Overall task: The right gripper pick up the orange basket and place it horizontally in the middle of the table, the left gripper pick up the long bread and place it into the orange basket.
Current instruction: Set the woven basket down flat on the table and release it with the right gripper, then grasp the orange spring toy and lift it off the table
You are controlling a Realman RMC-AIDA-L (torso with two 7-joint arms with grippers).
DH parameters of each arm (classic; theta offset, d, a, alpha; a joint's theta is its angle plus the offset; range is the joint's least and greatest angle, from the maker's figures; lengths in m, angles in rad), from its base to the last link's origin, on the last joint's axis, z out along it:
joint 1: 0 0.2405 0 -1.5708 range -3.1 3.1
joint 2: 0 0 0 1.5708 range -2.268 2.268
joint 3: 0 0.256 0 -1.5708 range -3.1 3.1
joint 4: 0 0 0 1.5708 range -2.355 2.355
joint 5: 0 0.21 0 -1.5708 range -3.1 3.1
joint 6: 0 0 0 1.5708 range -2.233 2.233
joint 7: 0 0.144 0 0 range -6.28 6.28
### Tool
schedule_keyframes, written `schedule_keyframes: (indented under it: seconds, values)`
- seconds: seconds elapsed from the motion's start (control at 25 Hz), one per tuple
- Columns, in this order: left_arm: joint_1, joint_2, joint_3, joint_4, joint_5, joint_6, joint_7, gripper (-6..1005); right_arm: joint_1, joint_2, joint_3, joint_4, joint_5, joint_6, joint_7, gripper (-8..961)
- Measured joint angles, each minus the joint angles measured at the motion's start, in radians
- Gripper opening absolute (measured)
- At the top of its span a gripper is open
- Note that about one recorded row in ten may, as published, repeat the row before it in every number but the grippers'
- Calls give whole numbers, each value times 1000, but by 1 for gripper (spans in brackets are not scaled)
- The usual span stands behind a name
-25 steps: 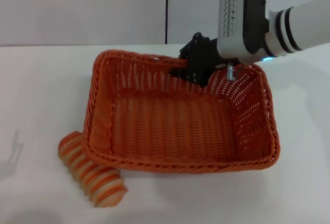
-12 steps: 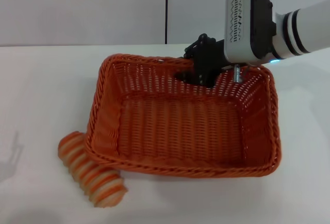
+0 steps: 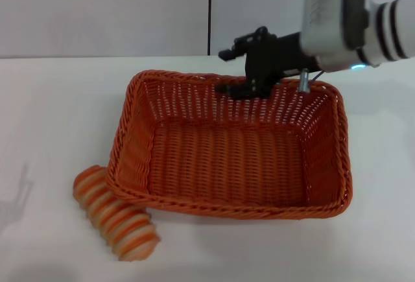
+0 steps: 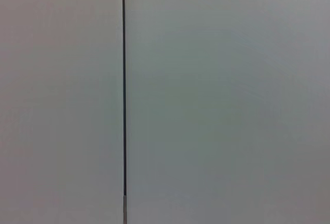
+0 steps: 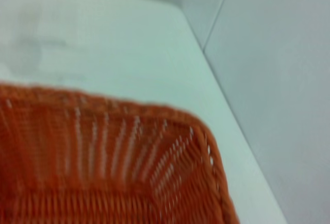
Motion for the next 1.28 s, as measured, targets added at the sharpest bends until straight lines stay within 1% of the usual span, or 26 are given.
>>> schedule_keyframes:
  seconds: [0.04,0.08,0.12,0.2,0.28,0.32,0.44,0.56,0.64,0.72,0.76,0.8,0.88,1.04,1.12,1.2,1.28]
  values:
    - [0,1,1,2,0,1,0,801,-25,0,3,-35,29,27,8,582]
    - [-1,2,2,4,0,1,-4,801,-83,-1,19,-116,100,81,23,582]
    - [-1,4,10,8,0,2,-14,801,-83,-1,19,-116,100,81,23,582]
    - [-3,10,37,30,0,1,-61,801,-151,-2,49,-205,181,133,37,582]
    - [-3,16,77,99,-1,5,-186,800,-207,-3,93,-264,260,181,42,582]
    - [-1,15,93,156,1,7,-276,800,-239,-3,126,-286,309,209,43,582]
    - [11,15,140,314,2,10,-507,800,-312,-3,209,-298,408,247,38,582]
    - [26,23,232,506,4,10,-752,798,-389,-4,315,-276,487,272,24,582]
    - [37,28,279,622,16,10,-877,797,-422,-5,378,-245,524,293,18,582]
    - [42,33,300,721,61,17,-970,796,-453,-6,452,-193,551,324,16,582]
    - [43,34,301,819,139,28,-1051,795,-473,-7,534,-137,563,365,8,582]
    - [43,34,301,819,139,28,-1051,795,-473,-7,534,-137,563,365,8,582]
    - [41,32,298,918,226,44,-1125,793,-486,-7,636,-66,567,416,-10,582]
    - [42,19,288,1070,317,77,-1184,791,-510,-10,782,11,568,485,-22,582]
    - [45,13,291,1130,342,85,-1190,790,-529,-10,827,18,569,501,-22,582]
    - [42,12,297,1169,375,91,-1203,789,-551,-9,859,21,569,505,-22,582]
    - [29,7,302,1211,423,93,-1226,787,-571,-9,890,44,569,509,-22,582]
